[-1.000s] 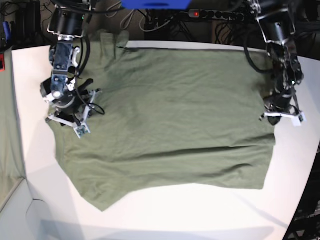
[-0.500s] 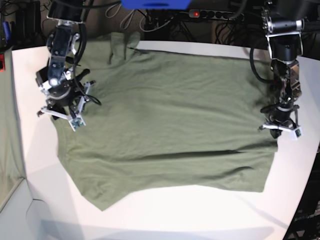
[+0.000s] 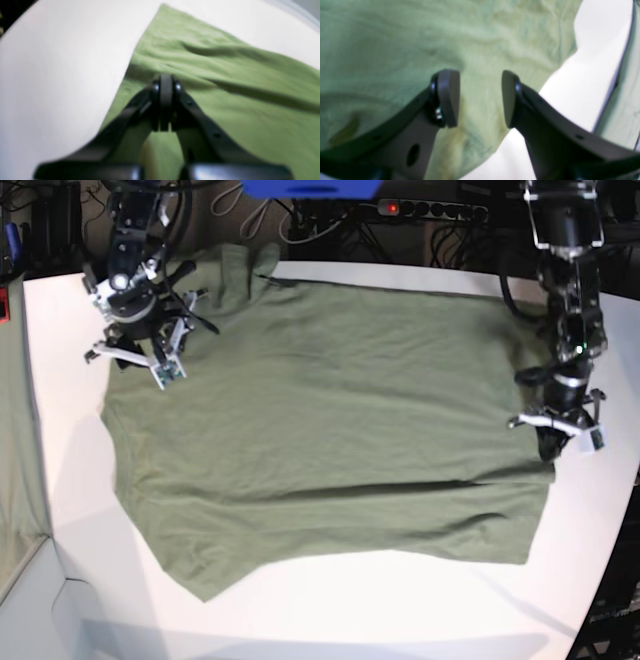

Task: Layout the t-shirt on the table in an organized manner, then fold the t-shirt properly
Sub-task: 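Move both grippers to the shirt's collar-side corners and grasp them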

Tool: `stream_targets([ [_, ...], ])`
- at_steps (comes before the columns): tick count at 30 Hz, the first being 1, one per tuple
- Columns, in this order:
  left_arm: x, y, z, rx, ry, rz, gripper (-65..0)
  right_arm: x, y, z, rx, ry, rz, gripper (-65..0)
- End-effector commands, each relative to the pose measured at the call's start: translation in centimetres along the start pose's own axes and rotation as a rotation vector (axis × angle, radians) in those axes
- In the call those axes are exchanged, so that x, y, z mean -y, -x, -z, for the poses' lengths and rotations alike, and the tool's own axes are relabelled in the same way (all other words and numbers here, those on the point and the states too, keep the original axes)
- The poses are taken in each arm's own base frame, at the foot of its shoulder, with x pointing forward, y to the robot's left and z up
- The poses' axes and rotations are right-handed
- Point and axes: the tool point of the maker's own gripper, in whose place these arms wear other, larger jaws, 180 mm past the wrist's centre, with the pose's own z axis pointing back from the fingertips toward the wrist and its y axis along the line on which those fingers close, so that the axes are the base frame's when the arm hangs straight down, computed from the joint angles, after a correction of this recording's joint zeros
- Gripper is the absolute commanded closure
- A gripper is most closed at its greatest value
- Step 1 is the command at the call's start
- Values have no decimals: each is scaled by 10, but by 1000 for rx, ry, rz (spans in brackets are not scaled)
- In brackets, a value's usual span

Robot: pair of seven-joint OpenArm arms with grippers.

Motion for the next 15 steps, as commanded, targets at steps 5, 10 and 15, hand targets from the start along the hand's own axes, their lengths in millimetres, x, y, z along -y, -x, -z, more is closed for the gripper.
stream_targets([
  [5, -39, -10, -56, 35, -87, 32, -36, 8, -12, -9, 49, 28, -5, -323],
  [10, -88, 24, -106, -141, -231, -2, -225, 2, -12, -10, 50, 19, 9, -332],
  [15, -107, 43, -132, -224, -286, -5, -348, 7, -6, -11, 36, 31, 26, -332],
])
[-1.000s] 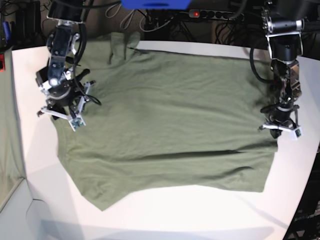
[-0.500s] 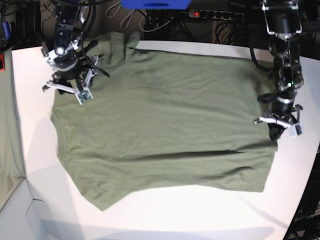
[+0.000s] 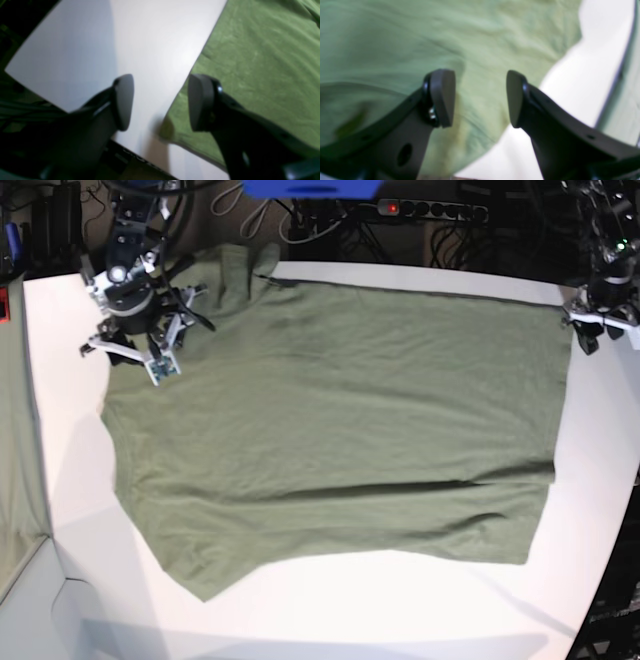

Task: Layout the t-shirt on the table in an organized manner, then fold the t-shirt properly
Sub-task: 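Move both grippers to the shirt's collar-side corners and grasp them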

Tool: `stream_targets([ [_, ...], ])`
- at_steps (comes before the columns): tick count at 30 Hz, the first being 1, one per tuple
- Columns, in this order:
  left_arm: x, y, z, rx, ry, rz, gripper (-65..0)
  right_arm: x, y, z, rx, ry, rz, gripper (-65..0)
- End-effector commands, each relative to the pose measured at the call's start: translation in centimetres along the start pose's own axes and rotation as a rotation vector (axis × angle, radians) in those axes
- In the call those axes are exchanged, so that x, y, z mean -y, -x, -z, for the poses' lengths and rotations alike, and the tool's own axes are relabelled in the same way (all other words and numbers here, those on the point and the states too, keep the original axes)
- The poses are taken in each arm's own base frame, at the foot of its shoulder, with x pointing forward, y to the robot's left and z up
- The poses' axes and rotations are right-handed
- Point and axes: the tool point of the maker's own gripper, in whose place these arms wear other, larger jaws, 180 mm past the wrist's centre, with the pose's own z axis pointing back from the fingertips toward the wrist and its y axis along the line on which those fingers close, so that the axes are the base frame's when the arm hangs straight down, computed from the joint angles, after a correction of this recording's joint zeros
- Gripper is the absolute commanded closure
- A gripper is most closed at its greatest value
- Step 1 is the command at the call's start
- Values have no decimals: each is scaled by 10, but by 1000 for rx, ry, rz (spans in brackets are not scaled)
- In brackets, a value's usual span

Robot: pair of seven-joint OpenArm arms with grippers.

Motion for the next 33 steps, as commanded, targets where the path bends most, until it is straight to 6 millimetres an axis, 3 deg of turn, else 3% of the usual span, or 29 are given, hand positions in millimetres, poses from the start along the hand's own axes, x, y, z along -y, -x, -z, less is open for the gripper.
stream_targets([
  [1, -6, -5, -6, 18, 1, 18, -350, 3, -10, -3, 38, 9, 3, -332],
  [7, 22, 21, -11, -31, 150, 47, -352, 0, -5, -4, 28, 2, 2, -332],
  [20, 6, 64, -2, -133, 111, -20, -352, -7, 9, -7, -2, -14, -2, -335],
  [26, 7, 65, 5, -137, 112, -37, -342, -9, 14, -9, -12, -18, -4, -336],
  [28, 9, 65, 5, -137, 116, -34, -301, -13, 20, -12, -26, -25, -5, -336],
  [32, 10, 64, 6, -135, 119, -35, -147, -17, 20, -22, -21, -22, 4, -336],
  [33, 10, 64, 6, -135, 119, -35, -142, -19, 22, -24, -26, -26, 3, -336],
])
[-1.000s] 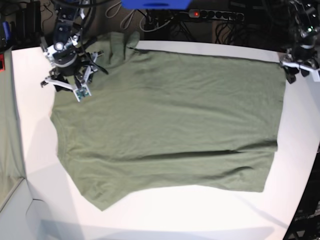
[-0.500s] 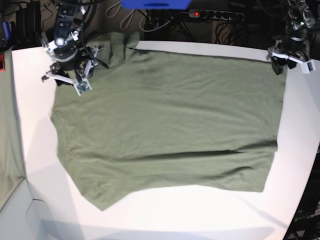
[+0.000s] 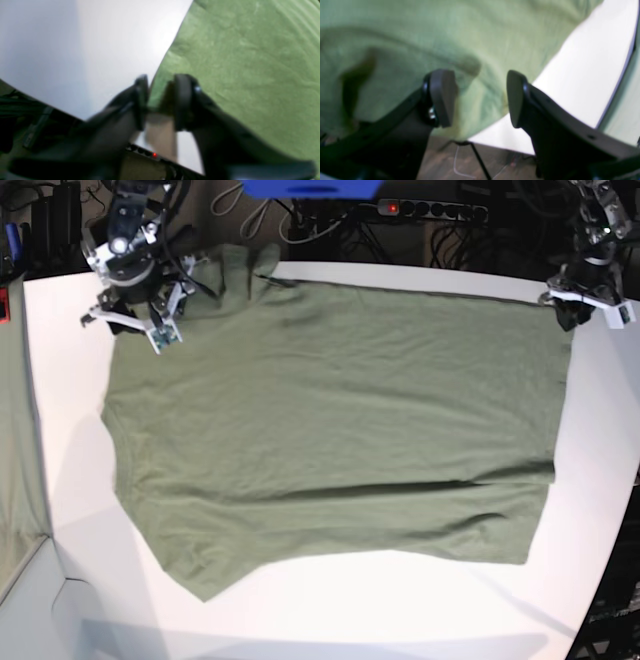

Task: Layout the t-shirt on the table in an organized manner, then fold the t-shirt properly
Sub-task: 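Move both grippers to the shirt's collar-side corners and grasp them, then lift the collar-side edge with both grippers and fold it toward the hem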

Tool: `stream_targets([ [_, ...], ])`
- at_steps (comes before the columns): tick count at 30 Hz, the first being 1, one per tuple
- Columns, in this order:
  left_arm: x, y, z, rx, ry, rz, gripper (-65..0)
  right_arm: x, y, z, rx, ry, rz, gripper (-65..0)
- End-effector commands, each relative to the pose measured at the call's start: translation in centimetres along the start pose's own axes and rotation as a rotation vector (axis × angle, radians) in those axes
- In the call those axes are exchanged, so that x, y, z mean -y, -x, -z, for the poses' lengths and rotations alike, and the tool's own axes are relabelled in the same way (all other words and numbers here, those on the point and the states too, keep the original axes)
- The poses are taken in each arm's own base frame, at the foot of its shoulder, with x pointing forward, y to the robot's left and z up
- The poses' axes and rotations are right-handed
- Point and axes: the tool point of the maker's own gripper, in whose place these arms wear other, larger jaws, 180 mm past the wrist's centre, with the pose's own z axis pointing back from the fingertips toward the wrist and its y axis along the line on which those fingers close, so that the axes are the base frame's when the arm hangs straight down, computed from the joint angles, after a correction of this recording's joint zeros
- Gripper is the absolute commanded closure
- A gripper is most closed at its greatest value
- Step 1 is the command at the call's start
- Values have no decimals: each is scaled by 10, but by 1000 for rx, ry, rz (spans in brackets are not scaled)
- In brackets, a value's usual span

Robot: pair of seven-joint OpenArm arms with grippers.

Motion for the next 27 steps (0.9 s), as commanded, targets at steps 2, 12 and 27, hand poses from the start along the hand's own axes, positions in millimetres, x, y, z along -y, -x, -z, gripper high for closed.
stream_targets([
  [2, -1, 7, -1, -41, -1, 15, -149, -1, -3, -7, 25, -8, -5, -336],
  [12, -2, -11, 5, -7, 0, 28, -148, 13, 25, -9, -43, 33, 55, -336],
  [27, 1, -20, 8, 15, 7, 24, 0, -22, 66, 12, -154, -78, 90, -331],
])
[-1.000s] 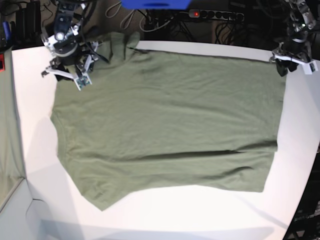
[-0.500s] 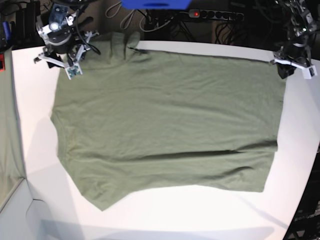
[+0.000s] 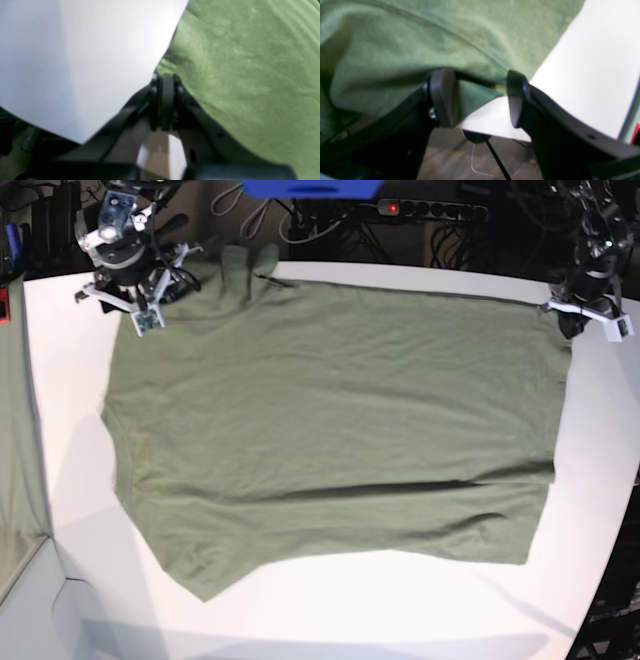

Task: Layout the t-shirt on the table in an organized manner, then fold the t-shirt properly
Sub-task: 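Lift the collar-side edge with both grippers and fold it toward the hem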

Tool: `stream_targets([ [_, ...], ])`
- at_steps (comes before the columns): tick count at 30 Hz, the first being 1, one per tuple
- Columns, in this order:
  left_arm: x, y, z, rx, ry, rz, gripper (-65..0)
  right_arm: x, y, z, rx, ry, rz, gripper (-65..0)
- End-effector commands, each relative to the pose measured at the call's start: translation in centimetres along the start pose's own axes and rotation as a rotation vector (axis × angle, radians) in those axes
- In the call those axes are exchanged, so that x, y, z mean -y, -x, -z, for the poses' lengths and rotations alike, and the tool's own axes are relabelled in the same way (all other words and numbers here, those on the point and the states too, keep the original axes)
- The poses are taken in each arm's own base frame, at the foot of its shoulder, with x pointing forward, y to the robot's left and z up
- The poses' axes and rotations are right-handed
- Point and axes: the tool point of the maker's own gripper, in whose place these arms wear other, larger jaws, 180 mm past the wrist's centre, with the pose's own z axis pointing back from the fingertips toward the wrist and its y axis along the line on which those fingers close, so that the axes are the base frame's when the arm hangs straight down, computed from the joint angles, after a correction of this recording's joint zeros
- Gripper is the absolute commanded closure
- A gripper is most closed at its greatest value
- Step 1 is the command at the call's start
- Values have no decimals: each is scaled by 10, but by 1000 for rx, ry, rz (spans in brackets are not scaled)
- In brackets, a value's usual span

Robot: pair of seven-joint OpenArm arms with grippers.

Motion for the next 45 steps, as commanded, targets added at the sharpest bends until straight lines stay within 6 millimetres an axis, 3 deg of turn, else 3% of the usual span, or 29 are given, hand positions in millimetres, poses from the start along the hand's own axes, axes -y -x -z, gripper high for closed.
stream_targets([
  [1, -3, -8, -2, 18, -2, 13, 0, -10, 29, 3, -122, -30, -19, -329],
  [5, -2, -10, -3, 24, -1, 15, 0, -22, 46, 10, -167, -69, -10, -256],
  [11, -2, -13, -2, 32, -1, 9, 0, -25, 63, 16, -213, -95, -16, -40],
  [13, -8, -21, -6, 54, -18, 4, 0, -21, 64, 15, -215, -87, -26, 0],
  [18, -3, -49, -13, 126, -18, 24, 0, -9, 52, 10, -183, -50, -43, 0],
  [20, 6, -66, -15, 168, -1, 39, 0, 1, 36, 5, -144, -16, -53, 0],
  [28, 24, -99, -18, 222, 28, 69, 0, 34, -20, -25, 6, 113, -92, 0],
  [30, 18, -105, -19, 223, 9, 56, 0, 39, -31, -26, 31, 129, -92, 0],
  [35, 12, -113, -19, 231, -13, 19, 0, 40, -33, -26, 39, 131, -93, 0],
  [39, 13, -117, -17, 238, -12, 15, 0, 38, -50, -24, 77, 126, -104, 0],
  [45, 16, -122, -13, 250, -6, 1, 0, 52, -86, -22, 157, 163, -96, 0],
])
